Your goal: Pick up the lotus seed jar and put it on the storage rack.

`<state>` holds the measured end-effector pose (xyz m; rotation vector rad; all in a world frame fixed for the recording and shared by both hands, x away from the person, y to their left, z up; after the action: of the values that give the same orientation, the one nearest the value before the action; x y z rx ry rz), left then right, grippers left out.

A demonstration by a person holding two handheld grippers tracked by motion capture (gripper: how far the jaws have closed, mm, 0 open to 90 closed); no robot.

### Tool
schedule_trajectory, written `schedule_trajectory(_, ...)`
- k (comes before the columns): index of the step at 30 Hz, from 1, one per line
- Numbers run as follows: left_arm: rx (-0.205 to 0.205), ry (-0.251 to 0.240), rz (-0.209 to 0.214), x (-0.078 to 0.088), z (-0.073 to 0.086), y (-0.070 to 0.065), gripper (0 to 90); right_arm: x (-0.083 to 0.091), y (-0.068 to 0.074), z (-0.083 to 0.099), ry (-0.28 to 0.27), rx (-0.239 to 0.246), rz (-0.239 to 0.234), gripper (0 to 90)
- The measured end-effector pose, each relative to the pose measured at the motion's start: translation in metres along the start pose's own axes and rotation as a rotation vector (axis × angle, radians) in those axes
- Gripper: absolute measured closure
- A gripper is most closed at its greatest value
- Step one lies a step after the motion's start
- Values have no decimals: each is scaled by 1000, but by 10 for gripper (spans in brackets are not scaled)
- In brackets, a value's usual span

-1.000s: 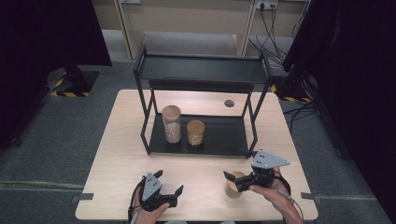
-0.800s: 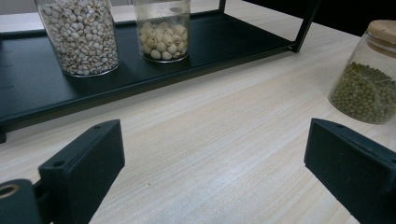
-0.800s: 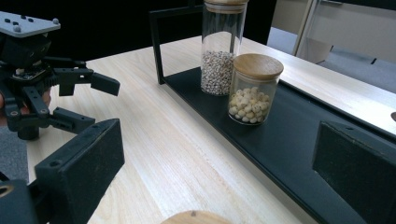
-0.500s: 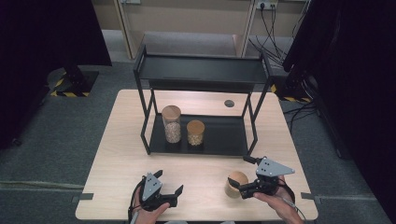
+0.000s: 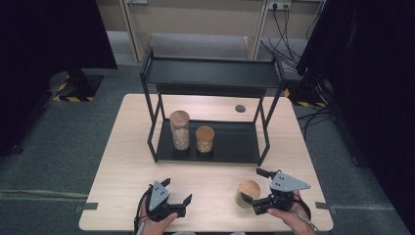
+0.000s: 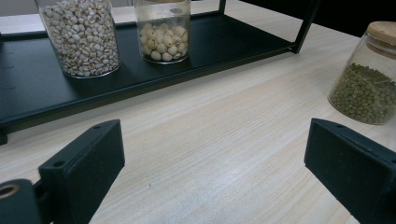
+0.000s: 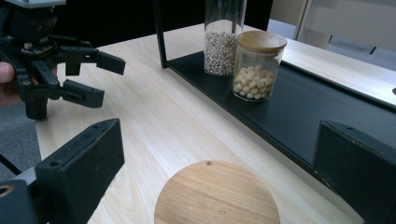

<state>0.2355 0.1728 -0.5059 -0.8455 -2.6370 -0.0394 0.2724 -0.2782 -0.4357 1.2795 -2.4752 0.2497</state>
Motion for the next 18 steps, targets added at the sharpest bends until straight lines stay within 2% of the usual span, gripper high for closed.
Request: schedule_trajectory(18, -1, -1, -1, 1, 0, 0, 46, 8, 5, 15, 1, -23, 7, 28)
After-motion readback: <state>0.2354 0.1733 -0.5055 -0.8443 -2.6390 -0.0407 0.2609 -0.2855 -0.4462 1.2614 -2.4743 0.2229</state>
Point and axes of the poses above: each handheld gripper's, and its own axes: x roughly backward along the jaws, z roughly out of its underside, y roughly to its left, the point moved 8 cm from there along -x, roughly forward along the jaws
